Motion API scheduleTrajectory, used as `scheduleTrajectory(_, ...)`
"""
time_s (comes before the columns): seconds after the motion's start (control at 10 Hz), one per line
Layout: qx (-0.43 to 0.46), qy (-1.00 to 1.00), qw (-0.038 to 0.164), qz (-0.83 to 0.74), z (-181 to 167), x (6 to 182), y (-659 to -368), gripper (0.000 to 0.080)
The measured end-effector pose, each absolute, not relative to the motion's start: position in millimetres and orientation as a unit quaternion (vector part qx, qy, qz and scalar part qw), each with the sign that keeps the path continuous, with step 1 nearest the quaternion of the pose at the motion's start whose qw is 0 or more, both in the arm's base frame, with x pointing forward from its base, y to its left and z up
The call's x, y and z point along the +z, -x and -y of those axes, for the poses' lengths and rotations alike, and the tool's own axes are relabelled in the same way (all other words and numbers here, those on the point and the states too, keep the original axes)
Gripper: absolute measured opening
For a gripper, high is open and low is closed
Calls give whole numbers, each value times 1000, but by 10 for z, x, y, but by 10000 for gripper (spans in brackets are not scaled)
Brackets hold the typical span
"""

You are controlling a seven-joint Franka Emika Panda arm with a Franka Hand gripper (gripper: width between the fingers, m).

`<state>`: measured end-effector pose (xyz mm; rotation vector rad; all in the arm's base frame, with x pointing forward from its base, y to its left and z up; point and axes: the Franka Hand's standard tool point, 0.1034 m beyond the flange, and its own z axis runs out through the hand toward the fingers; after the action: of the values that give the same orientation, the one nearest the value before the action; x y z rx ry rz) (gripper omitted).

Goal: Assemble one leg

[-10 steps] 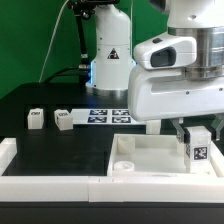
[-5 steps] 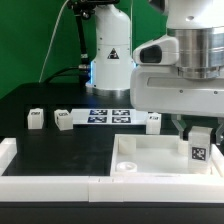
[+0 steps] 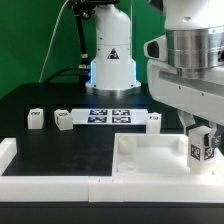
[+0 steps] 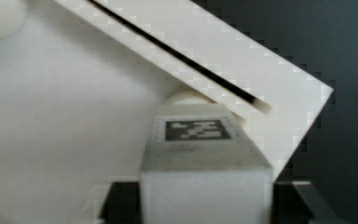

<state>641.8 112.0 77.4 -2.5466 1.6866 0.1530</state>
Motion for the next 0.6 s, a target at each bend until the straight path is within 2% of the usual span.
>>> scheduleTrajectory(0.3, 56, 789, 42, -611, -1143, 773, -6418, 291)
scheduleTrajectory(0.4, 56, 791, 42, -608, -1144, 774, -6418, 494)
scheduleTrajectory(0.5, 55, 803, 43, -591, -1140, 774, -6419, 494)
scheduleTrajectory(0.6, 53, 816, 44, -573, -1132, 775, -6421, 623)
